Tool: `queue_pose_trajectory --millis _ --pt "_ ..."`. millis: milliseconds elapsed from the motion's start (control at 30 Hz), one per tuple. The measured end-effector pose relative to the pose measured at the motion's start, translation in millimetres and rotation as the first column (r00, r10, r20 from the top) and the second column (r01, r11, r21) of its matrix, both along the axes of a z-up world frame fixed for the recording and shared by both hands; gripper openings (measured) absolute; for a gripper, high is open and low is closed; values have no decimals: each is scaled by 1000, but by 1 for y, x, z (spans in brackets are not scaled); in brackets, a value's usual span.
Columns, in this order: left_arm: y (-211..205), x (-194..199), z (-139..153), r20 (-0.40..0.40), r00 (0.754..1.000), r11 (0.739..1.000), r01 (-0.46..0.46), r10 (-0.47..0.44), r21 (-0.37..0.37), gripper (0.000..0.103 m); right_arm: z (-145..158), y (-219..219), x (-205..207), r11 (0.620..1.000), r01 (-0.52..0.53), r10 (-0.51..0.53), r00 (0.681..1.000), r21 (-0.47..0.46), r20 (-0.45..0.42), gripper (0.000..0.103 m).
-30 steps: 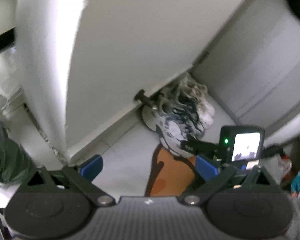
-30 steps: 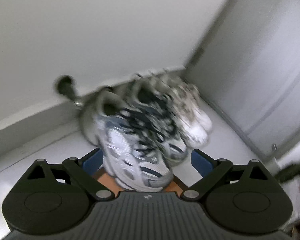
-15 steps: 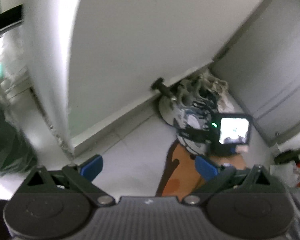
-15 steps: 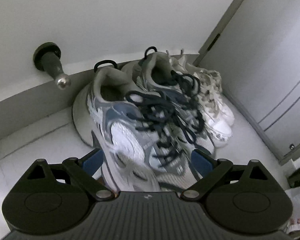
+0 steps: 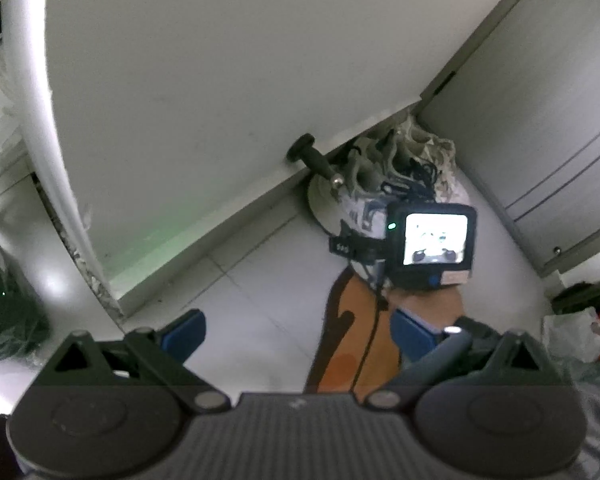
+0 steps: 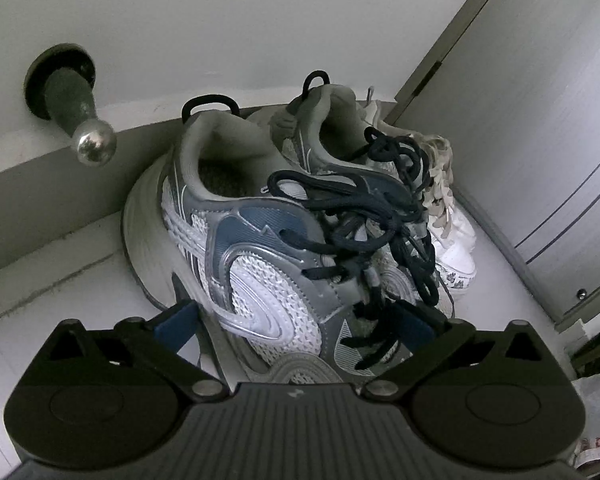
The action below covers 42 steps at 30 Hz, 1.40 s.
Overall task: Organize scattered shoes
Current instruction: 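Push the grey sneakers snug against the white sneakers with the right tool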
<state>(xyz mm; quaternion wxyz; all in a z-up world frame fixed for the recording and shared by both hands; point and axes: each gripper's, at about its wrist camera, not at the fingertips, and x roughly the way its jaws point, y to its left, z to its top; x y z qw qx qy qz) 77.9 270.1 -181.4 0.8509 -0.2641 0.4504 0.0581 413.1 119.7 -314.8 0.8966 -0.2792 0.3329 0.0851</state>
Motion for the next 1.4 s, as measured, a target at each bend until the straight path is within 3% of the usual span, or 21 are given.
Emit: queue_pose_trajectory --millis 300,500,667,800,1000,1033,1067,1400 --pt "9 -6 -9 -33 998 999 -47 47 -6 100 11 -9 10 999 -43 44 998 30 -33 103" --pt "8 -16 -9 -23 999 1000 -24 24 10 100 4 -13 28 1000 -19 20 1000 -24 6 99" --pt "11 -20 -16 -28 999 999 -34 34 -2 100 4 -19 46 996 -70 70 997 -57 -14 98" --pt "10 -13 -20 -38 999 1000 -28 28 -5 100 3 -17 36 992 -92 89 996 -88 -27 96" --pt "3 -2 -20 -44 999 1000 3 -3 8 100 3 -33 9 999 -4 2 998 -38 -65 95" --pt "3 -2 -20 -45 999 1000 9 -8 7 100 2 -36 5 999 4 -6 998 -32 -67 87" --pt "3 -2 -20 -45 999 1000 13 -13 6 100 4 -42 1 1000 3 -4 998 -24 -64 86" --pt "-1 -2 -17 -54 999 1000 -6 6 -3 100 8 -43 7 999 -3 1 1000 -37 -31 92"
